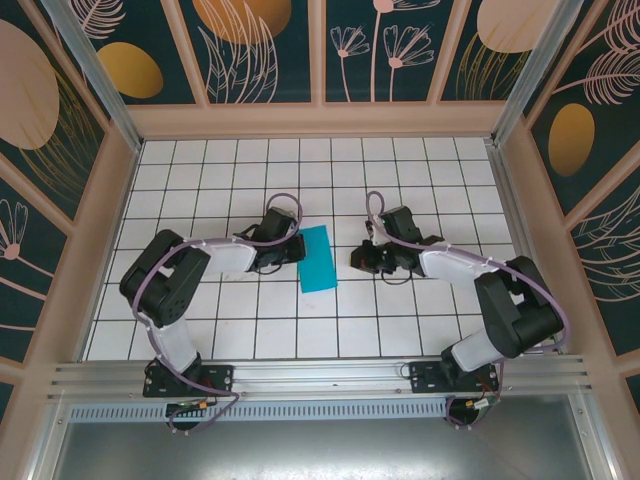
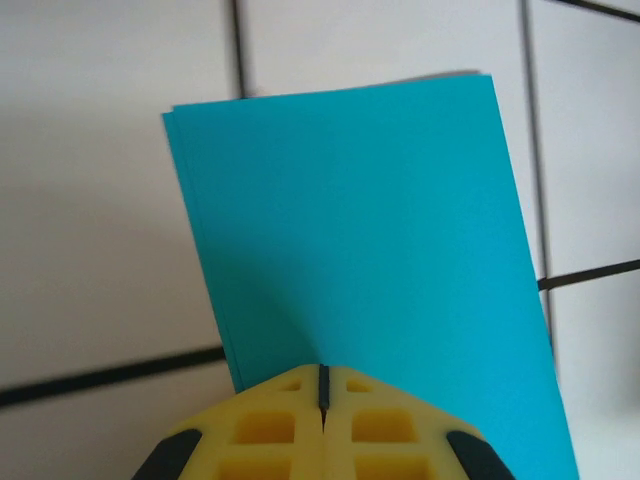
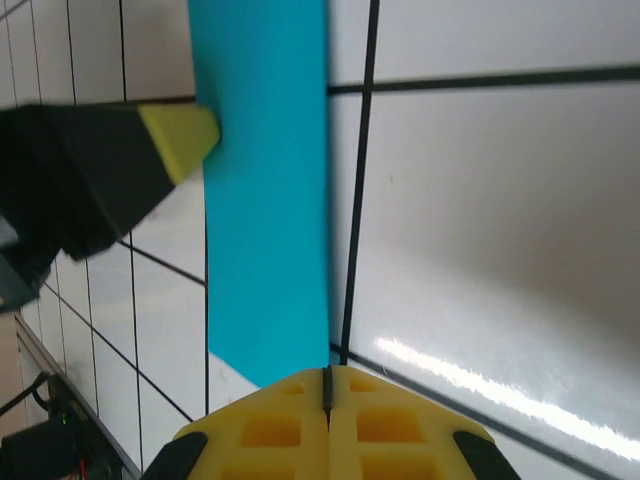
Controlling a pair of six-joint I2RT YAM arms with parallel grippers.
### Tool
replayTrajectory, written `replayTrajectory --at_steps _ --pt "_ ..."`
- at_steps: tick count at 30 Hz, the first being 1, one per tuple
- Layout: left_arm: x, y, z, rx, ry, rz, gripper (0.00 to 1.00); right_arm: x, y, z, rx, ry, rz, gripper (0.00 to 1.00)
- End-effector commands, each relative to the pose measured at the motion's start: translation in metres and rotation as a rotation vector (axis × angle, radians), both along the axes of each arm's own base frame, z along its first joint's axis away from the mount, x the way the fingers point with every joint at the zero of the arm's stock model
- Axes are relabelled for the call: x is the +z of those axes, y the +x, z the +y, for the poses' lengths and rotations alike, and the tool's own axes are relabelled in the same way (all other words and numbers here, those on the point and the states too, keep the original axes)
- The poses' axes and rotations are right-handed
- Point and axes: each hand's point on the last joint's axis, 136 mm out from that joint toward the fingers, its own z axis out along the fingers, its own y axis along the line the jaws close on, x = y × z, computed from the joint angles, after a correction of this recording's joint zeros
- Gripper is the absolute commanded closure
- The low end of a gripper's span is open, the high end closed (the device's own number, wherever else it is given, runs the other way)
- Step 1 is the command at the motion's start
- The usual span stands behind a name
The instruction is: Fold a paper plane with a square sheet of paper (pick it up from the middle)
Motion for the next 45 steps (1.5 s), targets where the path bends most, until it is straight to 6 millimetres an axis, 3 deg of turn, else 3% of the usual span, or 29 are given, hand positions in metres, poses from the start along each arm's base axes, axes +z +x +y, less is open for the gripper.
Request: replayTrajectory --at_steps 1,5,9,14,21,22,27,45 --pt "-0.019 -0.030 0.033 0.021 0.114 0.098 1.00 0.002 0.017 0.016 -0.023 0.020 -0.015 1.00" --pt "0.014 -0.021 0.015 -0.009 0.007 0.020 0.99 0.002 0.026 0.037 -0.011 0.061 -0.012 1.00" --pt "0.051 -0.008 -0.006 -0.051 -0.106 -0.068 0.90 -0.006 0.025 0.055 0.006 0.087 0.017 1.00" --pt "0.075 0.000 -0.023 -0.084 -0.196 -0.115 0.88 -0.012 0.026 0.066 0.015 0.116 0.041 1.00" --pt "0.069 0.007 -0.044 -0.126 -0.255 -0.074 0.92 -0.022 0.031 0.072 0.013 0.106 0.065 1.00" --pt "0.059 0.008 -0.045 -0.126 -0.246 -0.051 0.93 -0.023 0.031 0.072 0.012 0.103 0.068 1.00" --pt "0.047 0.010 -0.054 -0.145 -0.256 -0.010 0.96 -0.031 0.033 0.074 0.014 0.089 0.080 1.00" --pt "0.009 0.005 -0.050 -0.122 -0.222 0.071 0.98 -0.046 0.026 0.076 0.032 0.047 0.110 1.00"
